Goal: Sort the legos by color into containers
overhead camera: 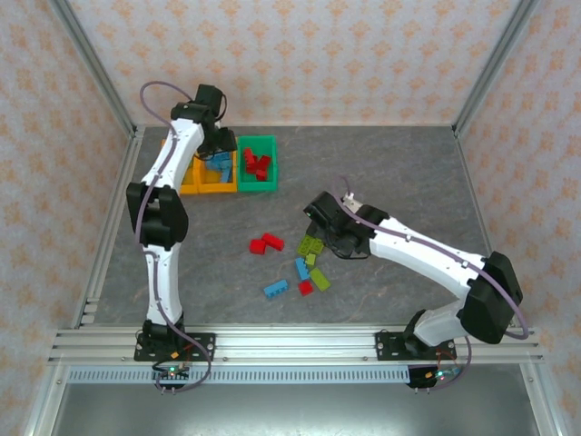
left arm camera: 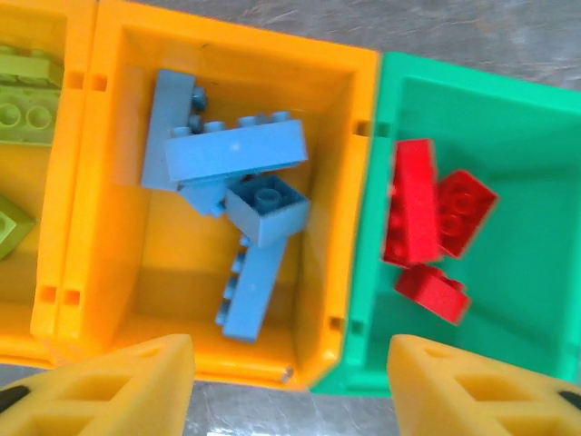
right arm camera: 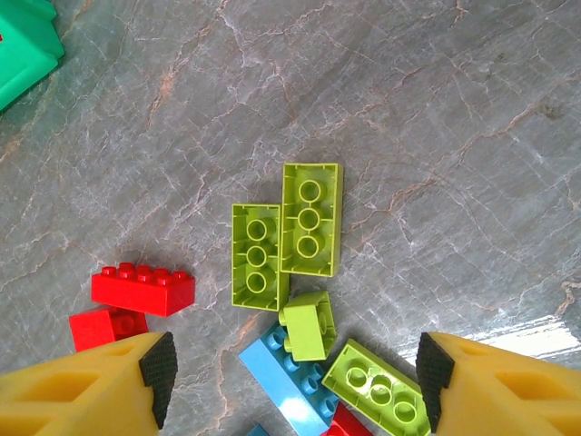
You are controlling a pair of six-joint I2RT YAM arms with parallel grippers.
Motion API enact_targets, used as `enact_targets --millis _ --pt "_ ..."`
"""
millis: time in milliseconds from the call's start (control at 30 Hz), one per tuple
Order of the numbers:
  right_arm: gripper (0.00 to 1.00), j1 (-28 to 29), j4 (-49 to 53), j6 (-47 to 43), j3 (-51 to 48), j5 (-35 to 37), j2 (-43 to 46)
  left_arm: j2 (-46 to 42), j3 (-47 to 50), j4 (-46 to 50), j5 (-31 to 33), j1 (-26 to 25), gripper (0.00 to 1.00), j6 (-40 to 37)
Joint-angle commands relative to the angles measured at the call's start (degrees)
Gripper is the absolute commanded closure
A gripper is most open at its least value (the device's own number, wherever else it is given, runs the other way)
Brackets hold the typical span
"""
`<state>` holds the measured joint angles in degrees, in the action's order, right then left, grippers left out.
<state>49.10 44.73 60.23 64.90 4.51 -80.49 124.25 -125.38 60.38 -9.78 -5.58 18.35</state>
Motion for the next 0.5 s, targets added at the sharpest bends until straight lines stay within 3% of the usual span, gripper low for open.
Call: enact_targets --millis 0,100,200,367,467 --pt "0.27 0.38 0.15 0.37 -2.11 1.83 2.33 -12.24 7.08 2.90 -7.67 -3.18 0.44 1.32" --pt "0.26 0.34 -2.77 2.09 -6.68 1.08 4.92 -21.33 17.59 0.07 -8.82 -10.31 0.45 0.44" --pt "0.26 0.14 -3.69 4.55 -11.26 0.85 8.79 -24.80 23.91 -1.68 -9.07 -18.33 0.45 1.46" --pt "0.25 -0.14 -0.52 8.29 -16.38 2.47 15.53 -23.00 29.99 -4.52 -8.80 -28.88 0.45 1.94" --pt "0.26 -0.15 1.18 10.61 -18.71 3.13 19.23 -19.47 31.70 -6.11 -8.60 -32.07 0.46 1.41"
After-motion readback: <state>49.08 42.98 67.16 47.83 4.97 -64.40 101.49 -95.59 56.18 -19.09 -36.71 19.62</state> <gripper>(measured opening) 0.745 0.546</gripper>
